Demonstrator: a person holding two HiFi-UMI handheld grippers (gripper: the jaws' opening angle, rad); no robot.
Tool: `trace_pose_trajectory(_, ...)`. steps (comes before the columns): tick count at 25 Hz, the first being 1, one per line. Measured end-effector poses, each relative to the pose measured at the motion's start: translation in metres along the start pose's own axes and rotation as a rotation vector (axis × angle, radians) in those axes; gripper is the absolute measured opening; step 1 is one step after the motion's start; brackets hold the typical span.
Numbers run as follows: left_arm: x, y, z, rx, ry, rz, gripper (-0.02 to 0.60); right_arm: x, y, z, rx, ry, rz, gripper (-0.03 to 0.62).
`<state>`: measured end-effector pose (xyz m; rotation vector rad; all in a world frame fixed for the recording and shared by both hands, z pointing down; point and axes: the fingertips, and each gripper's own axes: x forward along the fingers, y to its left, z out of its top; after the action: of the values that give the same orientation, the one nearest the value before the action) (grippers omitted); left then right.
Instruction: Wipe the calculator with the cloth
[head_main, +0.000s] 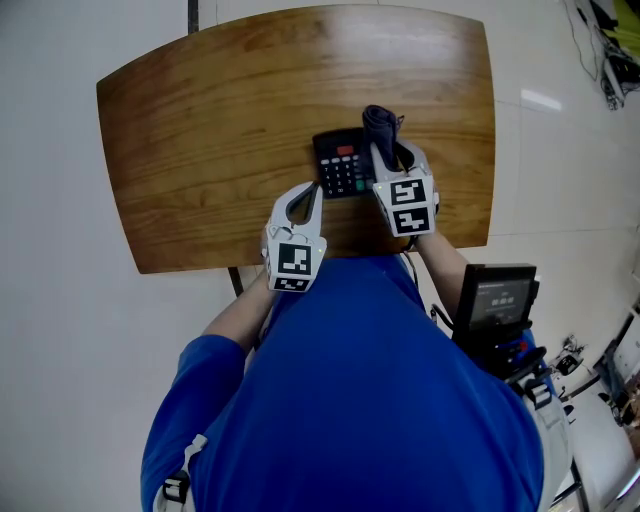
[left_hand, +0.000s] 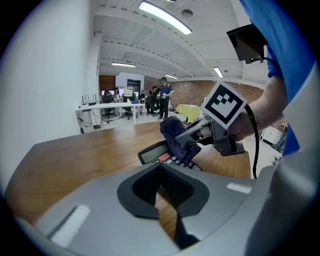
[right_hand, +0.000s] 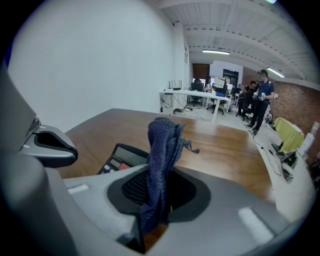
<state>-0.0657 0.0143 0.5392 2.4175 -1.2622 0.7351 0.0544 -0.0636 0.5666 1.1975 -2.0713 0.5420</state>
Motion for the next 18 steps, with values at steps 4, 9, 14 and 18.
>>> trace_pose_trajectory(4, -0.002, 0.001, 0.0, 0.0, -0.006, 0.011, 0.005, 0.0, 0.011, 0.006, -0.004, -0.014, 0.026, 0.083)
trace_pose_trajectory(9, -0.012, 0.005, 0.001, 0.004, -0.007, 0.046, 0.005, -0.001, 0.055, 0.021, -0.05, -0.055, 0.13, 0.083)
trace_pose_trajectory(14, -0.029, 0.006, -0.001, 0.002, 0.003, 0.09, 0.005, -0.004, 0.102, 0.027, -0.082, -0.074, 0.243, 0.083)
trace_pose_trajectory(18, -0.037, 0.006, 0.0, 0.004, 0.007, 0.107, 0.005, 0.001, 0.111, 0.02, -0.099, -0.026, 0.269, 0.083)
